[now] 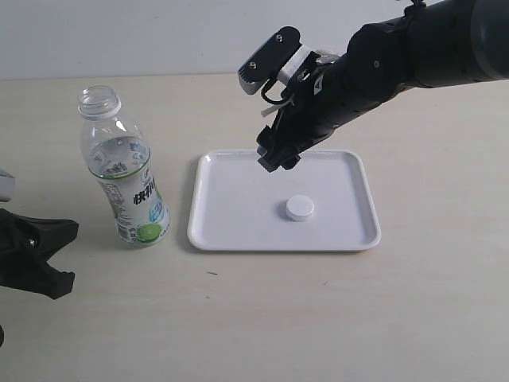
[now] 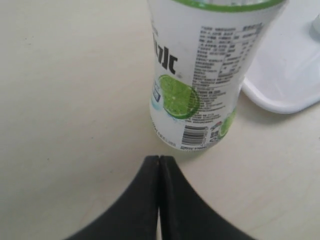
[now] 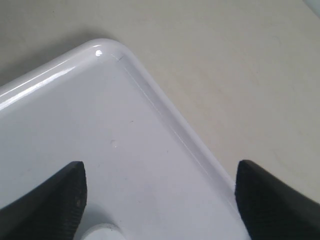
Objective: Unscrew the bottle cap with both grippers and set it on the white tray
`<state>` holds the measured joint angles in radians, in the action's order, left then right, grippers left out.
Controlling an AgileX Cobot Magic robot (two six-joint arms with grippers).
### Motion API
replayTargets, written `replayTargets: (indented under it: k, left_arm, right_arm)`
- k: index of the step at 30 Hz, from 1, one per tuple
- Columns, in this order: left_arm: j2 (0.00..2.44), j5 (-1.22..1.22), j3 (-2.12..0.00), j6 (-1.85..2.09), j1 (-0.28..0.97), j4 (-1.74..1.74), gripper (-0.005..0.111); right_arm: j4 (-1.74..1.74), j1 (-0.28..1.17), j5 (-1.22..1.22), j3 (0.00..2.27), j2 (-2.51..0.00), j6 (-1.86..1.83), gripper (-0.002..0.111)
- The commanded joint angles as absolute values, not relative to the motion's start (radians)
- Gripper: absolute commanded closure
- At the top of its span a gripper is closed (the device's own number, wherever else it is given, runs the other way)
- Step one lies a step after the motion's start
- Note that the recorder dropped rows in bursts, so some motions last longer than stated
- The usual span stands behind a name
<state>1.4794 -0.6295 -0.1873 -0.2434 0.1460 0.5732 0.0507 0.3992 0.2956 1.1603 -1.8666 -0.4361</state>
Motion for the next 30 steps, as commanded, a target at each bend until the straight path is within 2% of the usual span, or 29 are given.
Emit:
replayTargets:
  k: [1, 30]
  left_arm:
    - [1.471, -0.632, -0.184, -0.257, 0.149, 0.562, 0.107]
    - [1.461, -0.626, -0.184, -0.373, 0.149, 0.504, 0.107]
  right_arm:
    - [0.054, 0.395, 0.298, 1.165, -1.859, -0.441, 0.031]
    - [0.054, 0.395, 0.302, 1.165, -1.859, -0.441, 0.031]
